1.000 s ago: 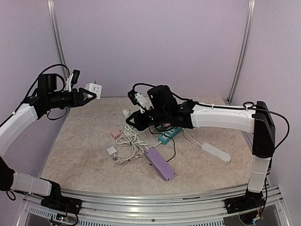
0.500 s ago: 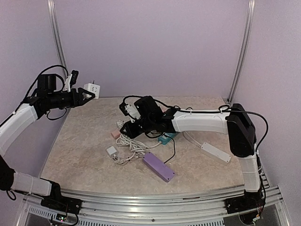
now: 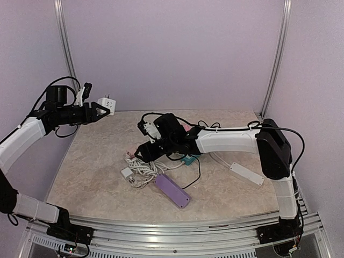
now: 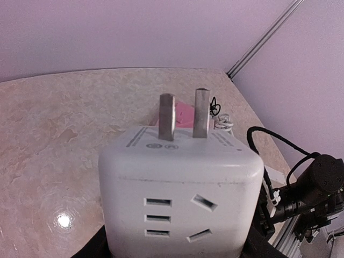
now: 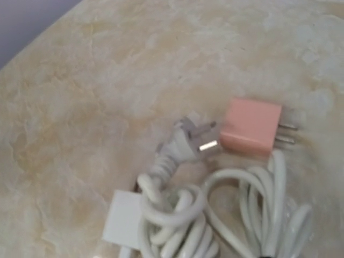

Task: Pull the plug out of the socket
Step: Place the plug at the center of the board, then place the socket at the center of the board.

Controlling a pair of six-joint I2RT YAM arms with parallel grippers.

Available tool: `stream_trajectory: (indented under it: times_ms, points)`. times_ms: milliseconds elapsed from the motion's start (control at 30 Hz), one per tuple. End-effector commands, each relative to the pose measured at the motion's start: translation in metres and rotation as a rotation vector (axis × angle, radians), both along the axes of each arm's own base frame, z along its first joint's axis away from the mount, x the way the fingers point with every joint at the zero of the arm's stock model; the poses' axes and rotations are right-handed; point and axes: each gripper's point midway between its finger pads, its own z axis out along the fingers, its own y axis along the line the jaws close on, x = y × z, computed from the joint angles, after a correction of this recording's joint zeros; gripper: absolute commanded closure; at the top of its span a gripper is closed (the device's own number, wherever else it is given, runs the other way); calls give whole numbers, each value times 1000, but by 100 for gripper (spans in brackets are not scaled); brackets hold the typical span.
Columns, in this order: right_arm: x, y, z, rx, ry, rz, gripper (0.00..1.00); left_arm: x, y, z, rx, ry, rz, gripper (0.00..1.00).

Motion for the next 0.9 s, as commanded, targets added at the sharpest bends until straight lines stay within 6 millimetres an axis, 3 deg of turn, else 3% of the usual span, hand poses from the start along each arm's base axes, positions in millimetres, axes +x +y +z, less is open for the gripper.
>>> stream_trajectory:
  times_ms: [0,167,367,600,867]
  points:
    - [-5,-9,41,55,-73,-12,26,5,2,-6,2,18,11,80]
    - [-5,-33,67,85,-128,-77,16,16,11,-29,60,100,67,80]
    - [3,-91,88,106,-161,-212,13,37,28,-91,185,293,133,80]
    - [13,-156,84,82,-168,-368,11,42,40,-142,284,448,161,79]
    - [13,-184,81,71,-176,-431,10,40,48,-183,448,551,194,76]
